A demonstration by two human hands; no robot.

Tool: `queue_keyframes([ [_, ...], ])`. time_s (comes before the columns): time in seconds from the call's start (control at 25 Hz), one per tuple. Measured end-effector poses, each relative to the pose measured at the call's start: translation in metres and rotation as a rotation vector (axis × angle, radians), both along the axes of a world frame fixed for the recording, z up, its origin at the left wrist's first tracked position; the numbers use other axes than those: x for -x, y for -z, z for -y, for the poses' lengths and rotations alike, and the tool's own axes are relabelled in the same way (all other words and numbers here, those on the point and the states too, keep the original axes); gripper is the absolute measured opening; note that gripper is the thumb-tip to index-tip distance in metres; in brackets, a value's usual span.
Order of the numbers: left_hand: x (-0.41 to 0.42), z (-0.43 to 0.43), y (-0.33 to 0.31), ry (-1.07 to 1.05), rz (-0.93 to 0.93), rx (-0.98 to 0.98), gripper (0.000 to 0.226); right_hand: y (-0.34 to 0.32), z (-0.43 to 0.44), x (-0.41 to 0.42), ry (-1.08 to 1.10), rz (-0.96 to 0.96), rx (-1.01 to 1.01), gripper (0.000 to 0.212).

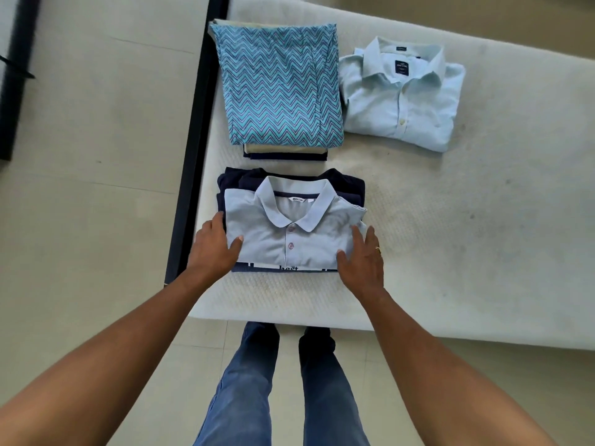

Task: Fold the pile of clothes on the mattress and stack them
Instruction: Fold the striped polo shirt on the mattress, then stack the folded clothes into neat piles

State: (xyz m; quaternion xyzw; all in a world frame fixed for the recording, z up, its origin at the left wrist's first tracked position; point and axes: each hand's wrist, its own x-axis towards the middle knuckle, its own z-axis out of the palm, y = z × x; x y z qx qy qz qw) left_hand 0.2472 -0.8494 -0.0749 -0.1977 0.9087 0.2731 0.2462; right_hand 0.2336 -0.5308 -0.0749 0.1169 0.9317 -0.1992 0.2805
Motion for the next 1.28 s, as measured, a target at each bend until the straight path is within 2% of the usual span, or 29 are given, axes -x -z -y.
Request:
queue_keyframes([
  [0.16, 0.001, -0.010, -0.064, 0.186, -0.089, 0.077, 0.070, -0.048, 0.022, 0.004, -0.113, -0.031, 0.007, 0.070],
  [0.36, -0.023, -0.013, -0.170, 0.348, -0.232, 0.321, 0.079, -0.146, 0.070, 0.018, -0.350, -0.159, 0.063, 0.068],
  [0.44, -0.038, -0.007, -0.212, 0.327, -0.296, 0.369, 0.080, -0.185, 0.095, 0.022, -0.450, -0.210, 0.095, 0.067],
  [0.68, -0.082, 0.047, -0.323, 0.058, -0.442, 0.444, 0.078, -0.300, 0.180, 0.016, -0.719, -0.398, 0.207, 0.069],
  [0.96, -0.094, 0.171, -0.369, -0.008, -0.559, 0.457, 0.081, -0.341, 0.302, -0.004, -0.739, -0.519, 0.217, 0.082],
  [1.12, -0.105, 0.255, -0.395, 0.100, -0.595, 0.481, 0.082, -0.348, 0.395, -0.001, -0.675, -0.556, 0.153, 0.082],
  [1.28, -0.108, 0.354, -0.416, 0.148, -0.587, 0.511, 0.082, -0.365, 0.493, -0.005, -0.608, -0.551, 0.181, 0.083],
])
